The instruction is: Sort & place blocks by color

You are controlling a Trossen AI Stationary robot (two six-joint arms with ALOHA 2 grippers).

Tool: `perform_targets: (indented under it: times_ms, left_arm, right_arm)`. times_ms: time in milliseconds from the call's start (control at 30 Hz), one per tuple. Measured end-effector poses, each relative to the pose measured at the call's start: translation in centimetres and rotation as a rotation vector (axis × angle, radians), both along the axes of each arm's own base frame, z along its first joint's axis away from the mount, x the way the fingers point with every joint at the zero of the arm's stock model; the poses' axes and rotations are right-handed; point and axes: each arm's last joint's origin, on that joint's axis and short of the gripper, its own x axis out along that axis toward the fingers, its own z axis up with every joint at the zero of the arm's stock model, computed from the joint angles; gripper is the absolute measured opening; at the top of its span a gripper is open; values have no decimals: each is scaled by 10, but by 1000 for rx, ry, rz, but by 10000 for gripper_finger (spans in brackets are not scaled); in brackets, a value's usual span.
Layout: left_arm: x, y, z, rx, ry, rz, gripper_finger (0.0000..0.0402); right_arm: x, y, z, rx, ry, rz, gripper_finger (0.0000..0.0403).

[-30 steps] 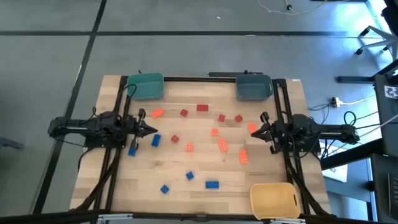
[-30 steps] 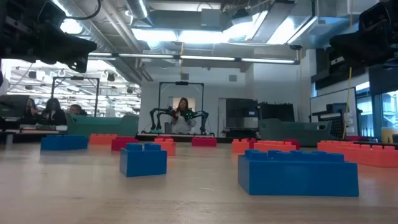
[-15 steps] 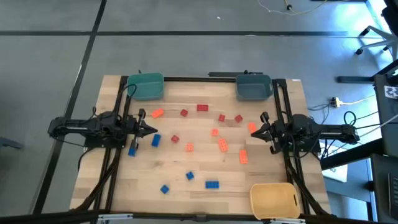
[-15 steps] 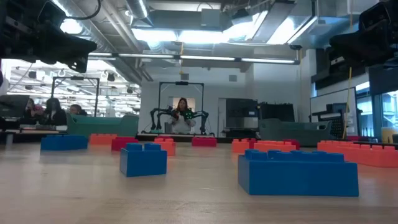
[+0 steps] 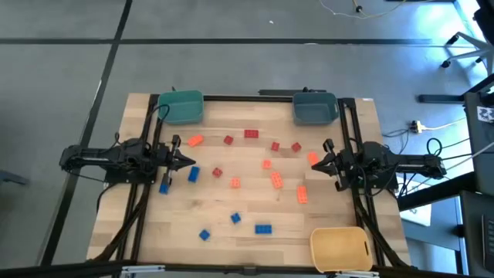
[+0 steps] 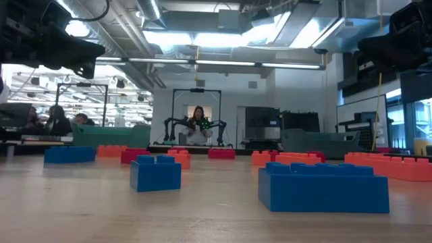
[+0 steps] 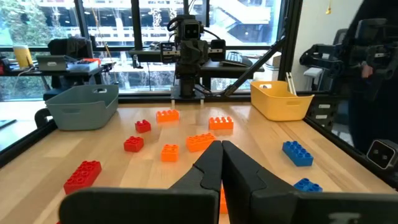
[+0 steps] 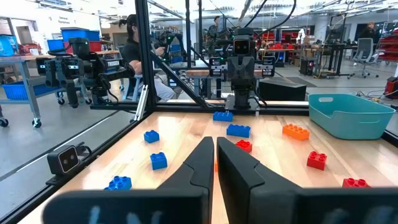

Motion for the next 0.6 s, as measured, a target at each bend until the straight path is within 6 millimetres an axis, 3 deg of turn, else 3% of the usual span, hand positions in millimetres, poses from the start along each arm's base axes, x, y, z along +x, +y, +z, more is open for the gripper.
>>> perform_targets:
  times_ms: [600]
  left_arm:
    - [0, 0, 0, 0, 0, 0, 0]
  right_arm:
    - [0, 0, 0, -74, -16, -5, 23]
